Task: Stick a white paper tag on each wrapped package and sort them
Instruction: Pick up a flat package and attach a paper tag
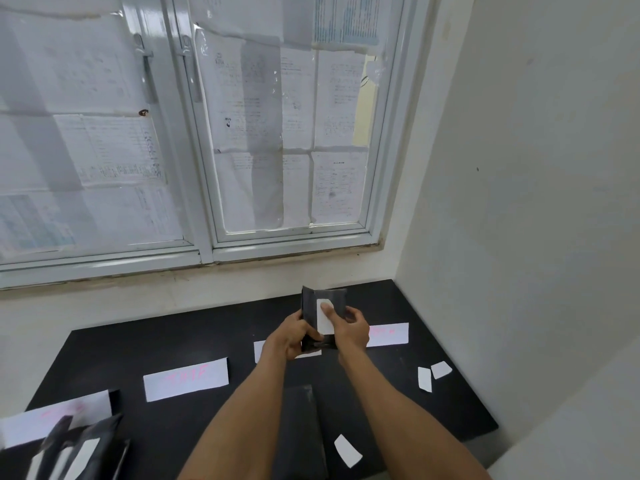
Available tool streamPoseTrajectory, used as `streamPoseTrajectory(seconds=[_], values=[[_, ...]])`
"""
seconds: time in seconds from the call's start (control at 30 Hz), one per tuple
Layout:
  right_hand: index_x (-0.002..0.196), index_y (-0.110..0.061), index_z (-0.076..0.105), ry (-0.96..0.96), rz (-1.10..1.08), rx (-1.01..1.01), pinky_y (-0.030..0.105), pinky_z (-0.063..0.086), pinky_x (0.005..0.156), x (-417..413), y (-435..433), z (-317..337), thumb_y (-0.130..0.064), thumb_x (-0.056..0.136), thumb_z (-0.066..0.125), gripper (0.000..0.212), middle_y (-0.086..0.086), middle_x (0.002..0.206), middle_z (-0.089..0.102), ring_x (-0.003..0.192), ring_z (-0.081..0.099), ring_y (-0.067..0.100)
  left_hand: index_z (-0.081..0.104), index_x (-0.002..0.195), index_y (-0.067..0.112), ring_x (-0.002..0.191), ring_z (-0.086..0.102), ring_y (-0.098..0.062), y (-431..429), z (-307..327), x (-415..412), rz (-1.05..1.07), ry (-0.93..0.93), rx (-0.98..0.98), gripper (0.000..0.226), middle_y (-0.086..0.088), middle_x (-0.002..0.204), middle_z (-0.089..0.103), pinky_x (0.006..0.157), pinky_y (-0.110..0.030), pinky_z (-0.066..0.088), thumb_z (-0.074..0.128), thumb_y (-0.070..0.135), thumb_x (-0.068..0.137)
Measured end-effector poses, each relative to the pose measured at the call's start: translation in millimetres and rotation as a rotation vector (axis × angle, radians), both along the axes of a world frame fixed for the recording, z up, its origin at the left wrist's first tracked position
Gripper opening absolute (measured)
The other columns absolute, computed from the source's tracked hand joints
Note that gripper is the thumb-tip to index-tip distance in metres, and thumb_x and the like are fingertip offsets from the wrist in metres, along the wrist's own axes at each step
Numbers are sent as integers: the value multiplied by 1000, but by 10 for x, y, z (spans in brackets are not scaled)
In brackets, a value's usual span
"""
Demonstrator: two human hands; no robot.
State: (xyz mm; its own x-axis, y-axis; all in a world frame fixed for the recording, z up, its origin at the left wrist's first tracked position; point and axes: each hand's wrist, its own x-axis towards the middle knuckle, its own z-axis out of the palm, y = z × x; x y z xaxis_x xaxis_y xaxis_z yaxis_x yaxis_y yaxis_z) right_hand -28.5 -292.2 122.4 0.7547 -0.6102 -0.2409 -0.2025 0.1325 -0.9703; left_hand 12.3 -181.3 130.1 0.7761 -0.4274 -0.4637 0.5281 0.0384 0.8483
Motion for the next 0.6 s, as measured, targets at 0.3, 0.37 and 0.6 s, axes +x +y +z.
streamPoseTrajectory(seconds=[0.3, 0.37, 0.6], values=[[98, -14, 62, 89, -53, 97, 38, 60, 70, 101, 155, -12, -52, 68, 79, 51, 6, 96, 66, 81, 65, 22, 55, 119, 10, 104, 63, -35, 200, 14, -29, 20, 83, -1, 45, -17, 113, 65, 82, -44, 58, 62, -5, 77], [96, -13, 63, 80, -31, 127, 32, 57, 59, 95, 246, 14, -51, 70, 78, 48, 4, 88, 66, 74, 64, 18, 57, 119, 9, 98, 66, -32, 275, 10, -50, 62, 124, -19, 39, -17, 112, 68, 79, -43, 59, 68, 12, 81], [97, -13, 63, 8, 173, 86, 26, 53, 61, 90, 701, -116, -35, 73, 81, 37, 2, 92, 67, 81, 64, 14, 65, 112, 3, 100, 67, -40, 727, -157, -11, 321, 162, -46, 62, -22, 107, 71, 87, -57, 54, 79, 48, 71]])
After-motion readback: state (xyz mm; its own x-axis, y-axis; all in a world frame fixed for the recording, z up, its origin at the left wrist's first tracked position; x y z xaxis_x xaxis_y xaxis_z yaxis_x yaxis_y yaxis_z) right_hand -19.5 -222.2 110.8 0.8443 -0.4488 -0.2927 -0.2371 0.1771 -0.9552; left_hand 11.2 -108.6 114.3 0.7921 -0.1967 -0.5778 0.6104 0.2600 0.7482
